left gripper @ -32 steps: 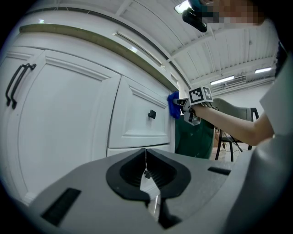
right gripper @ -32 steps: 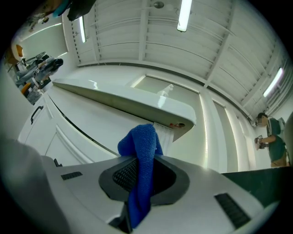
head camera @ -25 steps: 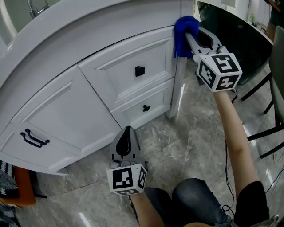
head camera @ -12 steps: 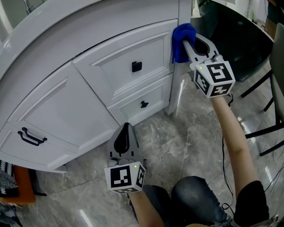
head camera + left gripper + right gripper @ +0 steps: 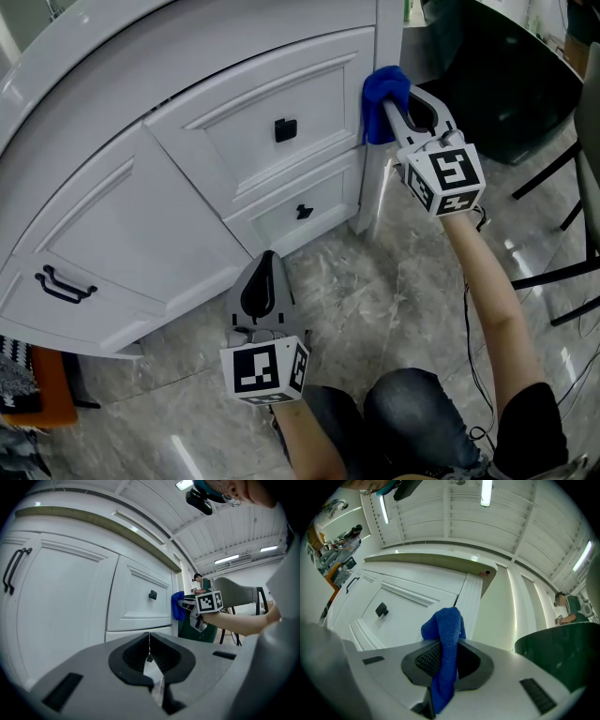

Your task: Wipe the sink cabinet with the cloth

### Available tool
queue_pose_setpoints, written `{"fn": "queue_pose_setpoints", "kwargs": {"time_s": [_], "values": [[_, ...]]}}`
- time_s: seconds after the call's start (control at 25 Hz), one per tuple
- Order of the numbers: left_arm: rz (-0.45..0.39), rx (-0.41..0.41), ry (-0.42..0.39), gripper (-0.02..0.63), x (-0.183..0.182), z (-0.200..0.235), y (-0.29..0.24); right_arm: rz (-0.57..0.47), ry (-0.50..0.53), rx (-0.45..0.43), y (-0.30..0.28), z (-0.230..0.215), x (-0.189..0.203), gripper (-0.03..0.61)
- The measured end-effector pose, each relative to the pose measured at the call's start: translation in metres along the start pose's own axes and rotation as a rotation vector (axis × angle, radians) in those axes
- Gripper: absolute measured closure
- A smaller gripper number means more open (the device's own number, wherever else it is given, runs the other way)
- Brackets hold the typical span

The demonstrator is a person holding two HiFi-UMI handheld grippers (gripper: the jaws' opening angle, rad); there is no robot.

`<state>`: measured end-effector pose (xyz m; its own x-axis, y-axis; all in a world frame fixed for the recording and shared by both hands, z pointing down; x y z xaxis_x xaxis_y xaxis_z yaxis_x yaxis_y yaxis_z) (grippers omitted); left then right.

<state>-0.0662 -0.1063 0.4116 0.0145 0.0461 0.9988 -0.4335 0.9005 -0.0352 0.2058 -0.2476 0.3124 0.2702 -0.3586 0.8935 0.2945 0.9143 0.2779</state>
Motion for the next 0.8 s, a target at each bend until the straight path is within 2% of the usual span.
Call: {"fn": "queue_pose_setpoints", "kwargs": {"time_s": [0.56,0.8], "values": [[0.017,0.001,-0.010,0.607,0.002,-0.003,-0.005,0.048,-0.002,-0.020,0.009,0.012,0.031,0.518],[0.019,-0.017,-0.008,0.607,0.003,0.000,-0.004,0.058,0.037,-0.005,0.014,0.020,0.047,0.518]]}}
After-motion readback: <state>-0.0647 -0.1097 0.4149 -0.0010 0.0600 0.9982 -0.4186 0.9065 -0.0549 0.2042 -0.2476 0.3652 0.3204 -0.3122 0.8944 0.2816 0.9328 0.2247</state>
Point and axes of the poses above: the fingertips, and each gripper's own axes: y backward along the fingers, z to its left, x out of its underside, the point moved 6 cm from there along y, backward along the fingers
